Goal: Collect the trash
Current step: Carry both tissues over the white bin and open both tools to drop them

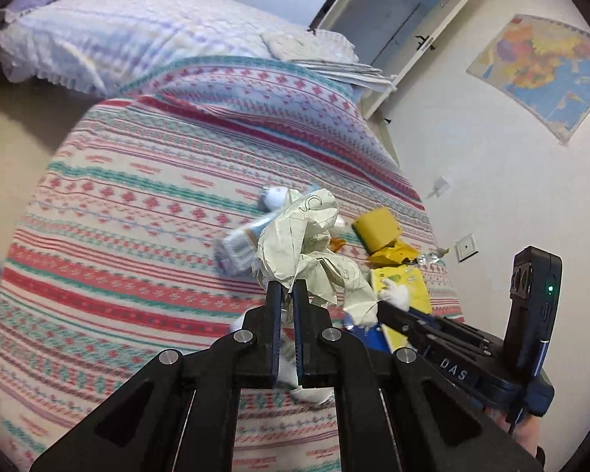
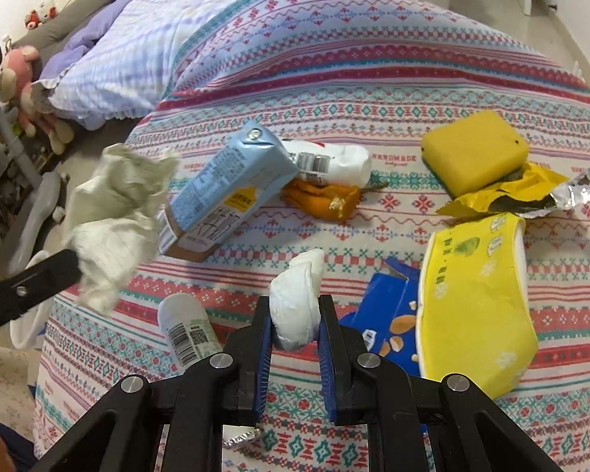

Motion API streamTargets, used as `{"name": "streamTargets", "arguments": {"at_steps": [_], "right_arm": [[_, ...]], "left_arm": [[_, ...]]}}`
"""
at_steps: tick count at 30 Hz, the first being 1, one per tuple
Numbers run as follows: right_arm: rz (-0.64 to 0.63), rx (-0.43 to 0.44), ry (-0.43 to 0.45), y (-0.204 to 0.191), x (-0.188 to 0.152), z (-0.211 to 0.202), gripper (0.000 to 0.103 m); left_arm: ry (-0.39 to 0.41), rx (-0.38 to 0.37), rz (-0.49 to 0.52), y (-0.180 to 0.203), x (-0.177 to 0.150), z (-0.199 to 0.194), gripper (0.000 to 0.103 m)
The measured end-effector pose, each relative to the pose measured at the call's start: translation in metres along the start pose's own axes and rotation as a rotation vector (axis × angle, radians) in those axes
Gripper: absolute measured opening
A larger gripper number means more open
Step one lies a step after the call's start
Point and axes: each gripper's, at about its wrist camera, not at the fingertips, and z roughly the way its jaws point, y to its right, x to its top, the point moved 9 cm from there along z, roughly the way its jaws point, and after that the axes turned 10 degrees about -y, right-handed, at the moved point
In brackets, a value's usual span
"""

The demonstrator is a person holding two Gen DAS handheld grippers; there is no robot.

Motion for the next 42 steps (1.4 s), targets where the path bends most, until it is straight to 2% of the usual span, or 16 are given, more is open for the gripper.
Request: {"name": "streamTargets", "arguments": {"at_steps": [8, 12, 17, 20, 26, 32, 36, 37, 39, 41, 42], "right_arm": [[0.035, -0.006, 0.111, 0.003, 0.011, -0.019, 0.018], [0.012, 0.006, 0.137, -0.006, 0.013, -0.025, 0.018], [-0.028, 0.003, 0.123, -0.021, 0.011, -0.015, 0.018], [-0.049, 0.010, 0.117, -0.030, 0.008, -0.011, 0.018], [-0.080, 0.072, 0.114, -0.055, 0.004, -0.007, 0.018], [-0.134, 0.105, 0.090, -0.086, -0.004, 0.009, 0.019], [-0.181, 0.112, 0.064, -0.110, -0.012, 0.025, 0.019], [-0.190, 0.117, 0.060, -0.115, -0.014, 0.029, 0.019], [-0.203, 0.125, 0.054, -0.126, -0.017, 0.033, 0.019], [-0.215, 0.136, 0.055, -0.140, -0.020, 0.037, 0.019], [-0.216, 0.138, 0.060, -0.143, -0.021, 0.037, 0.019]], "left_arm": [[0.004, 0.062, -0.091, -0.052, -0.003, -0.028, 0.006], [0.028, 0.078, -0.143, -0.083, -0.001, -0.048, 0.006], [0.057, 0.083, -0.248, -0.132, 0.003, -0.077, 0.006], [0.082, 0.113, -0.322, -0.165, 0.001, -0.095, 0.006], [0.115, 0.091, -0.557, -0.255, -0.013, -0.130, 0.006], [0.097, 0.106, -0.722, -0.316, -0.040, -0.137, 0.006], [0.069, 0.072, -0.787, -0.334, -0.049, -0.127, 0.006], [0.062, 0.068, -0.793, -0.337, -0.050, -0.125, 0.007], [0.042, 0.066, -0.814, -0.341, -0.053, -0.120, 0.015], [0.034, 0.048, -0.857, -0.346, -0.059, -0.120, 0.030], [0.048, 0.035, -0.879, -0.349, -0.061, -0.123, 0.034]]}}
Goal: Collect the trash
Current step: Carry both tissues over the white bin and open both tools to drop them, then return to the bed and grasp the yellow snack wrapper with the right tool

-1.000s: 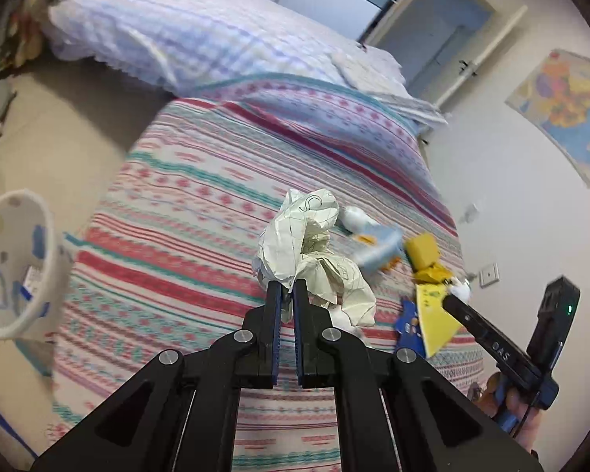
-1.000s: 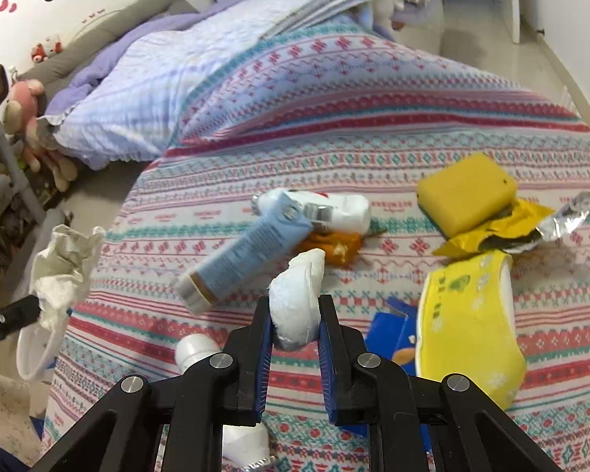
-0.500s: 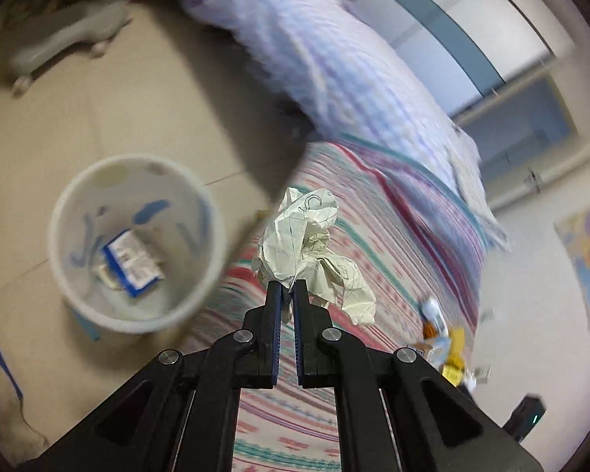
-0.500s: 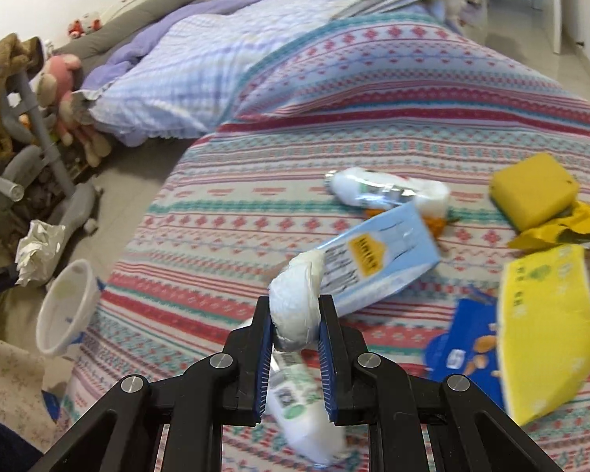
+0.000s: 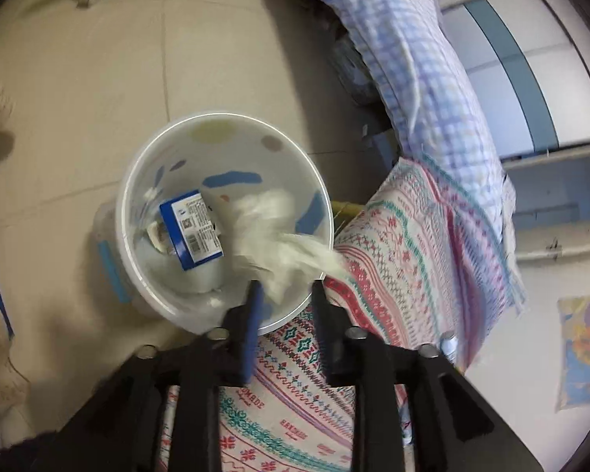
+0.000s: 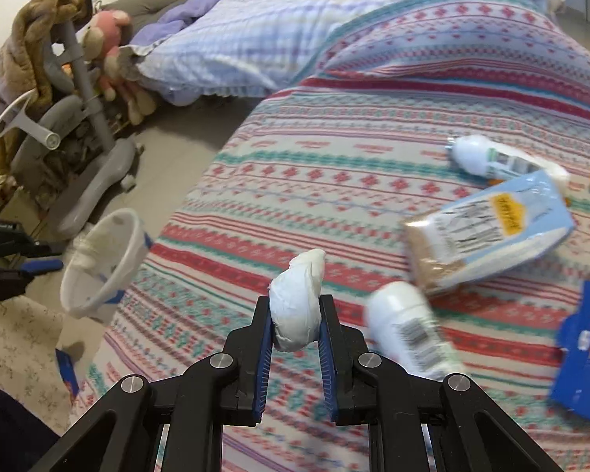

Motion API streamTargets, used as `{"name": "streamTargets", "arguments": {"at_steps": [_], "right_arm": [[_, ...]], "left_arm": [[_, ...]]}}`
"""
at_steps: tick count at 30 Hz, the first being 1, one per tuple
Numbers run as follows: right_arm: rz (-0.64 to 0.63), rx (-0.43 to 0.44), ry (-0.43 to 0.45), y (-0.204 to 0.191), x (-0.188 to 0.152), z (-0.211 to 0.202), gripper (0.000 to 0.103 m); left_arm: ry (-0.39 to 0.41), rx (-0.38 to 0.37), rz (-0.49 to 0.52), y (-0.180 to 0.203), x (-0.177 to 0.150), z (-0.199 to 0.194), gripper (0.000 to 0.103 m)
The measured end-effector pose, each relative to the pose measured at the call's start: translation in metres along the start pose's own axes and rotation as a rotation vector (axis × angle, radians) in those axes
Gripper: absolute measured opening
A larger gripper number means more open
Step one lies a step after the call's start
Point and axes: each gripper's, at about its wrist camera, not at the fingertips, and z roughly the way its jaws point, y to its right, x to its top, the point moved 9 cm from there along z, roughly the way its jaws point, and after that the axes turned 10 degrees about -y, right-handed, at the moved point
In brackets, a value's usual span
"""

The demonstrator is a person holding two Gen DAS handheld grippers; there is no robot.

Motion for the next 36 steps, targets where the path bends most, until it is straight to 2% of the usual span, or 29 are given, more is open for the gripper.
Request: {"name": "streamTargets", "arguments": {"at_steps": [2, 6, 15, 19, 22, 23, 24, 25, 26, 30, 36], "right_arm": [[-0.003, 0.023, 0.024, -0.015, 0.003, -0.001, 0.019], [-0.027, 0.072, 0.025, -0.048, 0.005, 0.009, 0.019], [-0.112, 0.216, -0.067, -0.157, 0.004, 0.072, 0.022], [-0.097, 0.306, -0.106, -0.206, 0.020, 0.104, 0.022], [-0.137, 0.302, -0.108, -0.237, 0.034, 0.121, 0.023], [-0.151, 0.299, -0.110, -0.244, 0.038, 0.126, 0.027], [-0.158, 0.299, -0.116, -0.251, 0.042, 0.131, 0.040], [-0.157, 0.296, -0.124, -0.255, 0.045, 0.136, 0.046], [-0.151, 0.287, -0.131, -0.257, 0.047, 0.140, 0.057], [-0.146, 0.280, -0.129, -0.248, 0.045, 0.137, 0.058], [-0.104, 0.268, -0.152, -0.211, 0.028, 0.128, 0.058]], "left_arm": [[0.024, -0.010, -0.026, -0.004, 0.003, -0.008, 0.042], [0.070, 0.001, -0.049, -0.011, 0.008, -0.021, 0.042], [0.125, 0.006, -0.123, -0.031, 0.018, -0.038, 0.042], [0.153, -0.003, -0.169, -0.046, 0.026, -0.048, 0.042], [0.169, -0.018, -0.206, -0.058, 0.031, -0.055, 0.042], [0.175, -0.020, -0.218, -0.063, 0.034, -0.057, 0.042], [0.180, -0.021, -0.225, -0.066, 0.035, -0.059, 0.042], [0.184, -0.020, -0.232, -0.069, 0.036, -0.060, 0.042], [0.184, -0.021, -0.235, -0.071, 0.037, -0.061, 0.042], [0.184, -0.031, -0.229, -0.069, 0.038, -0.061, 0.042], [0.164, -0.032, -0.179, -0.049, 0.036, -0.053, 0.042]]}}
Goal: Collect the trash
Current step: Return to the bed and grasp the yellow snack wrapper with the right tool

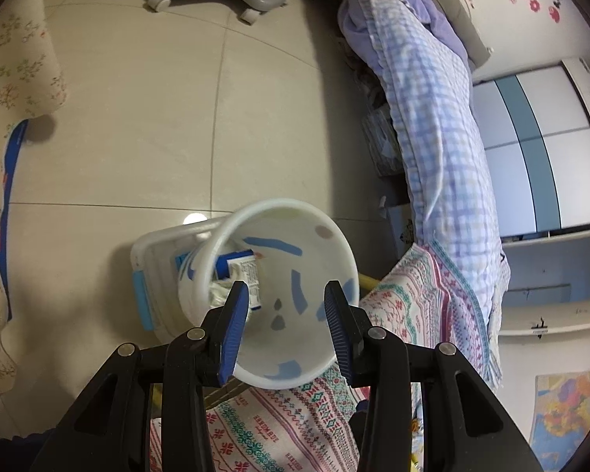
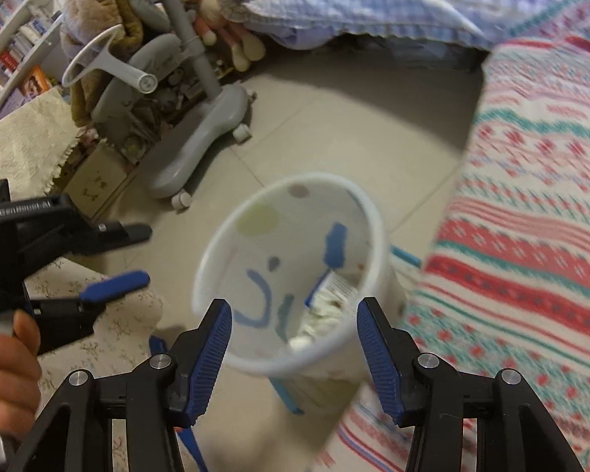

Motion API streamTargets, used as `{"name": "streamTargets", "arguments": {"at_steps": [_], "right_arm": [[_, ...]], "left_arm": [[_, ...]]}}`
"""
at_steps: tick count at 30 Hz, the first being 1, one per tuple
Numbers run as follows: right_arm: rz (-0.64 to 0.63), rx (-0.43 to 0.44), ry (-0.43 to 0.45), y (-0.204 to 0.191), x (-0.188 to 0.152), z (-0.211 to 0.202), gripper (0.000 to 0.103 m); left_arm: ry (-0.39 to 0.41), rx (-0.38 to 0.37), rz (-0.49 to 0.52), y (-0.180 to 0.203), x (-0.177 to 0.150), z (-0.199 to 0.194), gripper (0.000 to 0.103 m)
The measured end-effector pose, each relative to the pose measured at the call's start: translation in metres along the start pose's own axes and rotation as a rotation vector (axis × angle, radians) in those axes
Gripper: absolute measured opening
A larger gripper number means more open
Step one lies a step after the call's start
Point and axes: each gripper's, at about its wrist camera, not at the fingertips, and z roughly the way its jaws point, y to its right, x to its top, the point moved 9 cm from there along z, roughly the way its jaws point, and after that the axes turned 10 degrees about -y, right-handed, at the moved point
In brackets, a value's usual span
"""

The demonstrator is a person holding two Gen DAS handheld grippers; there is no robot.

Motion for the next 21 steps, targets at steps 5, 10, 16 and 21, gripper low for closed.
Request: {"name": "streamTargets", "arguments": {"at_steps": [5, 10, 16, 21], "right_arm": [[0.038, -0.003, 0.003, 0.023, -0.011, -0.029, 0.058], [0.026, -0.044, 0.012, 0.044, -0.017, -0.071, 0.058], [0.103, -0.117, 0.066, 0.107, -0.020, -0.150, 0.058], [0.187, -0.210, 0.141, 0.171, -0.025, -0.215, 0.059]], "left_arm": [[-0.016, 0.005, 0.065, 0.020, -0.010, 0.005, 0.042], [-0.042, 0.003, 0.178, 0.054, -0.033, 0.010, 0.042], [-0.081, 0.031, 0.378, 0.107, -0.081, 0.027, 0.043], [-0.142, 0.040, 0.616, 0.156, -0.144, 0.050, 0.054]]}}
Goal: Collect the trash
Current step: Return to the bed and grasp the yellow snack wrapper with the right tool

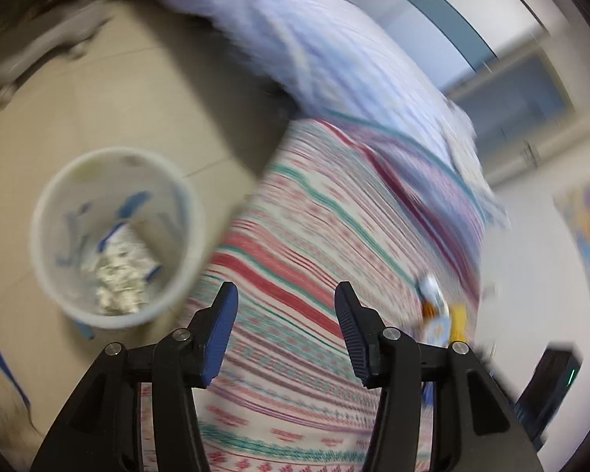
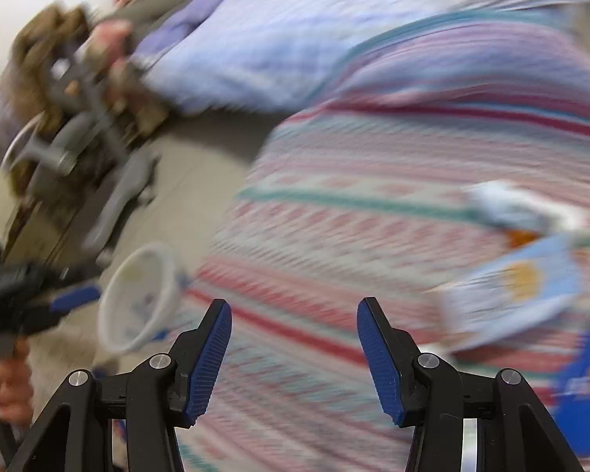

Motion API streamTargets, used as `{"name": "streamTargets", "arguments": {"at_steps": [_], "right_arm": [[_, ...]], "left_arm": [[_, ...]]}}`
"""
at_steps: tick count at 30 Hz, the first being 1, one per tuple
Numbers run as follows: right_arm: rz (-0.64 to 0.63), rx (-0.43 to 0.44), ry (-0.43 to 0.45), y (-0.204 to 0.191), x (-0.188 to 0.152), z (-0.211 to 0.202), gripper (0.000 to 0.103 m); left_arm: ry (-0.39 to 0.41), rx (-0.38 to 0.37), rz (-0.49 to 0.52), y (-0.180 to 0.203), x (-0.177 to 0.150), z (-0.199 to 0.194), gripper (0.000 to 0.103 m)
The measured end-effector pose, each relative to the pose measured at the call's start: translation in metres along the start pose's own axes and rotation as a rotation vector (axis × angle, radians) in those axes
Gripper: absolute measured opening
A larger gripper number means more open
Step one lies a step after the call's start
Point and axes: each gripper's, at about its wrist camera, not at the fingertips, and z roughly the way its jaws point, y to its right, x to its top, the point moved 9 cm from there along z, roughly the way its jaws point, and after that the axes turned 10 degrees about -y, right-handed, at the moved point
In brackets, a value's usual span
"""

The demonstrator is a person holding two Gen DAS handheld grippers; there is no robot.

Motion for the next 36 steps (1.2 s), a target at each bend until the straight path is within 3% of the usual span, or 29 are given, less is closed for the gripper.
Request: {"name": "streamTargets", "arguments": {"at_steps": [3, 6, 10, 12, 16, 20, 26, 31, 33, 36], "right_arm": [[0.118, -0.052, 0.086, 0.069, 0.007, -0.036, 0.065], [0.295, -0.023, 0.137, 0.134, 0.005, -0.061, 0.065], [0.563, -0.032, 0.193, 0.227, -0.004, -0.090, 0.065], [0.676, -0.033, 0.197, 0.262, -0.013, -0.096, 0.066], [0.926, 0.024, 0.125, 0.318, -0.040, -0.076, 0.067], [1.057, 0.124, 0.091, 0.337, -0.049, -0.053, 0.067], [1.044, 0.114, 0.123, 0.344, -0.026, -0.045, 0.065], [1.029, 0.122, 0.098, 0.338, -0.027, -0.034, 0.040], [1.023, 0.115, 0.101, 0.338, -0.024, -0.034, 0.025], [1.015, 0.116, 0.114, 0.338, -0.025, -0.039, 0.013]], "left_arm": [[0.002, 0.016, 0.129, 0.043, -0.015, 0.010, 0.054], [-0.011, 0.021, 0.253, 0.083, -0.030, 0.023, 0.057], [-0.016, 0.088, 0.411, 0.121, -0.049, 0.044, 0.066], [-0.035, 0.122, 0.484, 0.140, -0.062, 0.059, 0.066], [-0.070, 0.154, 0.588, 0.165, -0.085, 0.085, 0.066], [-0.085, 0.179, 0.657, 0.187, -0.105, 0.102, 0.066], [-0.122, 0.111, 0.715, 0.222, -0.138, 0.118, 0.066], [-0.178, 0.058, 0.688, 0.236, -0.160, 0.138, 0.066], [-0.201, 0.038, 0.672, 0.241, -0.166, 0.145, 0.066], [-0.215, 0.023, 0.663, 0.247, -0.173, 0.152, 0.066]]}}
